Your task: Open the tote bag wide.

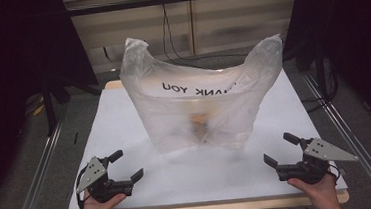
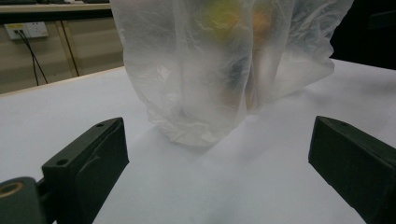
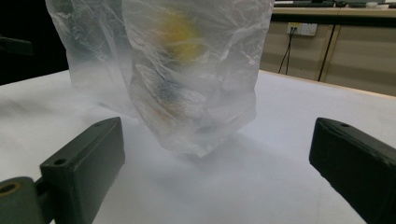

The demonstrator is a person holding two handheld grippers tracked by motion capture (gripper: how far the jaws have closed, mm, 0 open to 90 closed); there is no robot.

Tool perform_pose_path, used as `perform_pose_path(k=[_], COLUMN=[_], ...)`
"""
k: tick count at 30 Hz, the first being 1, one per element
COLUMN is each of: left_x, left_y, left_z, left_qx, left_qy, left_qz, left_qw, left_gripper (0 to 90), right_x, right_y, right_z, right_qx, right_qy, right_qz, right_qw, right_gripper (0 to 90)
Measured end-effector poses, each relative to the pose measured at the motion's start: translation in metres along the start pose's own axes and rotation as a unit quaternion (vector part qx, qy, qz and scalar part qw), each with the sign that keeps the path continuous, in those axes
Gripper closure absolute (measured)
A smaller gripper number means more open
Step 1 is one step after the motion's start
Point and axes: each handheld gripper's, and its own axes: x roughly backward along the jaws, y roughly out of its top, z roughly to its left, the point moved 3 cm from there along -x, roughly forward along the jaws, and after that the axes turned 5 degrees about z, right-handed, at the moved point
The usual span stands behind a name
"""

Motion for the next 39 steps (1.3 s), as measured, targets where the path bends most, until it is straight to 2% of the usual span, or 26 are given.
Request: perform_pose_path(k=[1,3,4,5,6,8,11,14,15,17,18,19,23,24,25,26,27,28,30,31,32,33,35,36,37,39], left_x=[0.000,-0.001,-0.001,-0.001,-0.002,-0.002,-0.003,-0.005,-0.006,-0.007,-0.008,-0.008,-0.010,-0.010,-0.010,-0.009,-0.009,-0.009,-0.008,-0.008,-0.007,-0.006,-0.005,-0.005,-0.004,-0.004], left_y=[-0.001,-0.001,-0.001,-0.001,-0.001,-0.002,-0.001,0.000,0.000,0.000,0.000,0.001,0.002,0.002,0.002,0.003,0.004,0.005,0.006,0.007,0.008,0.008,0.009,0.009,0.010,0.012], left_z=[0.001,0.001,0.001,0.002,0.001,0.001,0.000,0.000,-0.001,-0.002,-0.004,-0.004,-0.009,-0.009,-0.009,-0.011,-0.010,-0.011,-0.009,-0.010,-0.009,-0.008,-0.009,-0.009,-0.010,-0.011], left_qx=[-0.003,-0.003,0.002,-0.008,-0.001,0.000,0.010,-0.005,0.000,-0.011,-0.007,-0.022,-0.017,-0.021,-0.021,-0.013,-0.019,-0.011,-0.017,-0.005,-0.006,-0.014,-0.009,-0.009,-0.007,-0.003], left_qy=[-0.008,-0.002,-0.008,-0.004,-0.010,-0.009,-0.013,-0.023,-0.024,-0.031,-0.038,-0.036,-0.053,-0.069,-0.069,-0.062,-0.063,-0.063,-0.065,-0.070,-0.070,-0.087,-0.093,-0.093,-0.082,-0.090], left_qz=[0.008,0.008,0.007,0.013,0.010,0.016,0.008,0.013,0.010,0.012,0.015,0.020,0.017,0.017,0.017,0.014,0.012,0.008,0.011,0.009,0.007,0.015,0.014,0.014,0.009,0.005], left_qw=[0.9999,1.0000,0.9999,0.9999,0.9999,0.9998,0.9998,0.9996,0.9997,0.9994,0.9992,0.9989,0.9983,0.9972,0.9972,0.9979,0.9978,0.9979,0.9977,0.9975,0.9975,0.9959,0.9955,0.9955,0.9966,0.9959], left_gripper=[4.8,6.4,6.5,7.9,11.9,14.4,20.4,30.0,31.7,38.5,40.7,42.5,53.6,55.2,59.0,60.8,61.9,65.4,71.0,73.4,74.8,76.2,79.7,82.0,84.0,85.7], right_x=[0.000,-0.002,-0.002,-0.003,-0.003,-0.004,-0.005,-0.006,-0.006,-0.006,-0.006,-0.006,-0.006,-0.006,-0.006,-0.006,-0.007,-0.007,-0.007,-0.008,-0.008,-0.008,-0.010,-0.010,-0.011,-0.013], right_y=[-0.001,-0.001,-0.001,-0.001,-0.001,-0.002,-0.002,-0.001,0.000,0.000,0.000,0.000,0.003,0.003,0.003,0.004,0.005,0.005,0.006,0.007,0.008,0.009,0.011,0.011,0.013,0.015], right_z=[0.000,-0.001,-0.002,-0.002,-0.002,-0.003,-0.004,-0.004,-0.004,-0.004,-0.003,-0.003,-0.003,-0.003,-0.003,-0.003,-0.003,-0.003,-0.002,-0.001,-0.001,0.000,0.002,0.002,0.004,0.006], right_qx=[-0.003,-0.002,0.000,0.000,-0.002,-0.006,-0.011,-0.011,-0.010,-0.009,-0.010,-0.010,-0.006,-0.005,-0.005,-0.003,-0.002,0.000,0.003,0.003,0.004,0.005,0.006,0.006,0.007,0.008], right_qy=[0.003,0.004,0.006,0.006,0.009,0.013,0.020,0.029,0.034,0.040,0.044,0.043,0.052,0.055,0.055,0.061,0.062,0.066,0.064,0.077,0.083,0.087,0.092,0.092,0.099,0.104], right_qz=[0.004,0.008,0.008,0.009,0.009,0.014,0.015,0.015,0.016,0.018,0.018,0.018,0.012,0.011,0.011,0.011,0.011,0.012,0.015,0.015,0.018,0.018,0.018,0.018,0.017,0.021], right_qw=[1.0000,1.0000,1.0000,0.9999,0.9999,0.9998,0.9996,0.9994,0.9992,0.9990,0.9988,0.9989,0.9986,0.9984,0.9984,0.9981,0.9980,0.9978,0.9978,0.9969,0.9964,0.9960,0.9956,0.9956,0.9949,0.9943], right_gripper=[5.7,6.7,10.6,13.1,13.3,19.7,26.7,34.3,37.4,44.2,47.1,50.9,62.6,66.6,66.6,71.9,74.2,76.5,78.6,83.0,85.7,86.3,89.0,89.0,90.0,90.0])
